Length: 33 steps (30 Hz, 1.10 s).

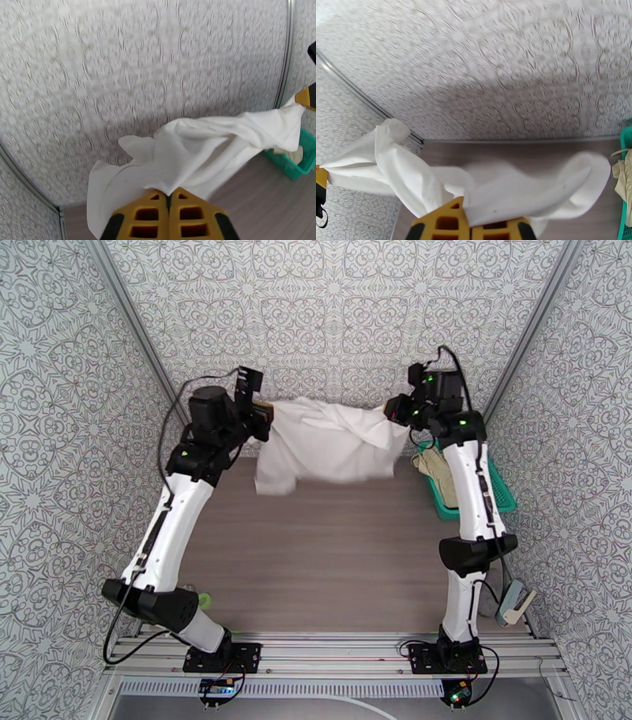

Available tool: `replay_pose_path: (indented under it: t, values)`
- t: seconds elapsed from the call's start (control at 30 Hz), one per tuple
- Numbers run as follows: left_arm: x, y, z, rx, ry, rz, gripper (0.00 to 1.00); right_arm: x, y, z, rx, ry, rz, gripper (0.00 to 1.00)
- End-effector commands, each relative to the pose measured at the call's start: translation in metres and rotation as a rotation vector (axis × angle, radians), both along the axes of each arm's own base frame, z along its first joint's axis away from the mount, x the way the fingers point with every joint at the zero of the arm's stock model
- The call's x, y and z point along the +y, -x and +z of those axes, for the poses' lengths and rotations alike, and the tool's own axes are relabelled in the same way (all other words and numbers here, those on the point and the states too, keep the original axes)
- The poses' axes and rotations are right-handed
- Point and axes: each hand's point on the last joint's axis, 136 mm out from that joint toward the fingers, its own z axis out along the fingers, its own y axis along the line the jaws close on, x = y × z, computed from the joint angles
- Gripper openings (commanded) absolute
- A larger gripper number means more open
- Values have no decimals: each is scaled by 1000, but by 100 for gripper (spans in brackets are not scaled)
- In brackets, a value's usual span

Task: Fold and stack the mixed laundry pile

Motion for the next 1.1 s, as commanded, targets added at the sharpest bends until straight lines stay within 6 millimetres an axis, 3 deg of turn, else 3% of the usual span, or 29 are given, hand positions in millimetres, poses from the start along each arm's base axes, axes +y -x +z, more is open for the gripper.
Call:
replay_pose_path:
  t: [0.0,0.1,0.13,0.2,0.27,0.3,0.33,0.37,0.4,0.47,0.57,0.7,0.83,0.97,1.07]
  values:
    - [0,57,25,-119,5,-20,0,2,37,14,-35,-25,63,0]
    - [1,87,-41,-1,-18,19,0,0,61,-32,43,-20,73,0]
    - [2,98,-75,70,-17,30,5,-1,71,-54,80,-23,71,0]
    - [4,124,-138,202,-7,45,19,-2,92,-104,160,-36,83,0]
    - [6,150,-201,351,22,52,41,-2,115,-164,254,-30,95,0]
    - [10,164,-235,443,36,63,54,-5,129,-201,331,-10,93,12]
    - [14,176,-264,525,53,93,68,-10,144,-237,416,25,87,32]
    - [18,186,-285,587,70,116,83,-16,161,-269,500,65,83,43]
    - [19,193,-298,626,86,128,89,-22,174,-291,559,101,76,50]
    - [19,198,-315,673,115,149,90,-36,196,-324,644,170,39,61]
    - [14,187,-321,705,96,157,88,-48,201,-329,661,229,-2,68]
    - [28,135,-338,827,125,250,83,-55,168,-308,600,285,-57,71]
    - [56,64,-345,841,206,325,79,-54,107,-302,552,350,-79,72]
    - [89,3,-361,864,215,391,82,-46,42,-318,532,395,-66,70]
    - [114,-33,-390,937,218,445,82,-42,-5,-335,509,444,-64,68]
